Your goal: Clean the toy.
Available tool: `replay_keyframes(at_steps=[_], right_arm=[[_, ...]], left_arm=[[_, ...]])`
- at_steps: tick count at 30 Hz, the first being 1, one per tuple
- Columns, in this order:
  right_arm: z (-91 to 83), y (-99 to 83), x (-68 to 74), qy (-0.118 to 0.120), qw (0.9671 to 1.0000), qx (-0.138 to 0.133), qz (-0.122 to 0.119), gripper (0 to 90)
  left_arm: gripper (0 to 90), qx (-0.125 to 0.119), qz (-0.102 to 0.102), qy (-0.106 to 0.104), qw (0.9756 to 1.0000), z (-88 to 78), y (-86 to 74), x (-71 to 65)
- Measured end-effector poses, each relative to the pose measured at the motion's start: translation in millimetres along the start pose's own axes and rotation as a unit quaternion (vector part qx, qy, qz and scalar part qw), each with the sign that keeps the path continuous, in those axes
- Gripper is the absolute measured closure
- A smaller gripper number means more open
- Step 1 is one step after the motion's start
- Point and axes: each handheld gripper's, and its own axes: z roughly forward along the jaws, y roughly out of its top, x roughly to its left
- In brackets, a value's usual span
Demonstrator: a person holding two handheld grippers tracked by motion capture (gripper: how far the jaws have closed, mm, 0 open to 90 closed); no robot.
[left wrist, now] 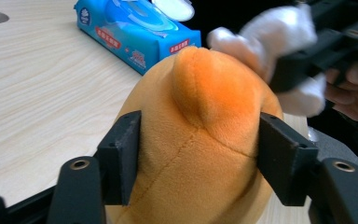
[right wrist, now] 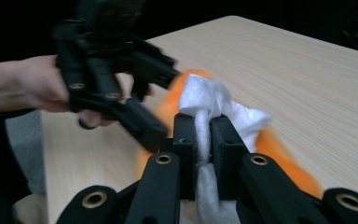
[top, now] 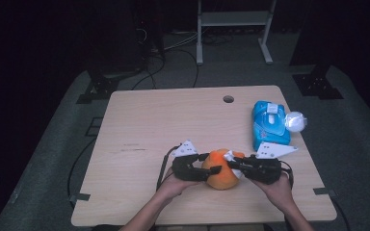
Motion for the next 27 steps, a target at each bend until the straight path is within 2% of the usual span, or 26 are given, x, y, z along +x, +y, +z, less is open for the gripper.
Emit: replay_keyframes(at_steps=[2, 4, 7, 9, 12, 17, 20, 22, 25, 27], right_arm=[[-0.6, 0.2, -0.6, 0.005, 1.0000, 0.002, -0.002, 81.1], [-4.3, -2.3, -6.4, 0.001, 0.9999, 0.009, 0.004, 81.2], [-16.5, -9.0, -19.2, -0.026, 0.9992, 0.025, 0.018, 80.7], [-28.0, -16.7, -29.6, -0.043, 0.9978, 0.036, 0.035, 80.0], [-45.9, -36.8, -47.2, -0.077, 0.9934, 0.063, 0.057, 79.3], [-65.4, -65.1, -67.2, -0.106, 0.9857, 0.097, 0.089, 79.0], [-70.0, -75.0, -73.5, -0.107, 0.9829, 0.105, 0.106, 75.6], [-69.1, -79.3, -76.3, -0.107, 0.9814, 0.114, 0.110, 73.2], [-65.8, -81.0, -76.9, -0.099, 0.9815, 0.121, 0.111, 66.9], [-65.2, -79.3, -74.1, -0.094, 0.9818, 0.122, 0.111, 61.7]], left_arm=[[38.9, -0.003, -0.006, -0.005, 1.0000, -2.3, 0.6, 2.0], [40.0, -0.004, -0.003, -0.006, 1.0000, -3.6, 1.2, 1.8], [40.5, -0.010, -0.004, -0.006, 0.9999, -5.6, 2.6, 2.4], [40.7, -0.016, 0.004, -0.003, 0.9999, -9.3, 4.6, 2.6], [40.9, -0.020, 0.013, 0.015, 0.9996, -16.2, 8.7, 4.3], [41.4, -0.021, 0.035, 0.060, 0.9974, -25.9, 13.1, 9.7], [41.4, -0.018, 0.056, 0.096, 0.9936, -31.1, 15.6, 12.7], [41.5, -0.016, 0.061, 0.108, 0.9921, -32.7, 15.1, 14.0], [41.4, -0.005, 0.070, 0.098, 0.9926, -28.5, 11.0, 10.1], [40.3, 0.011, 0.092, 0.088, 0.9918, -22.8, 10.3, 1.9]])
